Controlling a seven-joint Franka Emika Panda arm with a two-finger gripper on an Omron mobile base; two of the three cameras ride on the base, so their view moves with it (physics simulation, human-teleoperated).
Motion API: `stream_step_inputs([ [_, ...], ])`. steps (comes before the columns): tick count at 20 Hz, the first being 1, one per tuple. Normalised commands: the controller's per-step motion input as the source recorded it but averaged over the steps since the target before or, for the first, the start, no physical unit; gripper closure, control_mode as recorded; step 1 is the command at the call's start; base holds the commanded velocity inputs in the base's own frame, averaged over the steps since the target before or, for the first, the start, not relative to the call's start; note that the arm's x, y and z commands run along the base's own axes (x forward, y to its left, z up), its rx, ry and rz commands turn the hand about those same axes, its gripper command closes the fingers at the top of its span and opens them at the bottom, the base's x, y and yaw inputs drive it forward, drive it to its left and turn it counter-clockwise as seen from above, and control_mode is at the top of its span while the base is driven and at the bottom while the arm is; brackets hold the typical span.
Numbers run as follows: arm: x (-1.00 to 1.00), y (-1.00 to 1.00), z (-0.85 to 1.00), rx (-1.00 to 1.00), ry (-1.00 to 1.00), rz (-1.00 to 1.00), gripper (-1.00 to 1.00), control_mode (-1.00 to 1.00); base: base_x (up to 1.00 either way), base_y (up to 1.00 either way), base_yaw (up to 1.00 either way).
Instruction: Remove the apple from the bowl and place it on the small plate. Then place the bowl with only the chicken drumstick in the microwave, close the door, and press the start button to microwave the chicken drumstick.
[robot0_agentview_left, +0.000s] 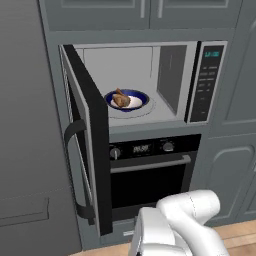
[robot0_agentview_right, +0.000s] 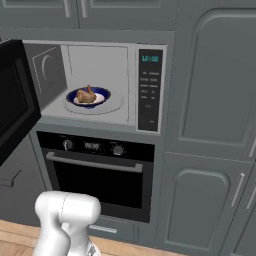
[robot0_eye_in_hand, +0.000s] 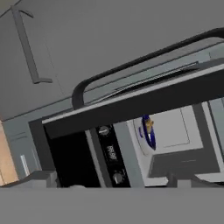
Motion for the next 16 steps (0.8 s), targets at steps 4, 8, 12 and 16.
stream_step_inputs([
  [4, 0.79, 0.92, -0.30, -0.22, 0.02, 0.00, -1.00, -1.00, 0.00, 0.00, 0.00],
  [8, 0.96, 0.88, -0.50, -0.21, 0.02, 0.00, -1.00, -1.00, 0.00, 0.00, 0.00],
  [12, 0.92, 0.91, -0.71, -0.21, 0.05, 0.00, -1.00, -1.00, 0.00, 0.00, 0.00],
  [16, 1.00, 0.86, -0.67, -0.19, 0.03, 0.00, -1.00, -1.00, 0.00, 0.00, 0.00],
])
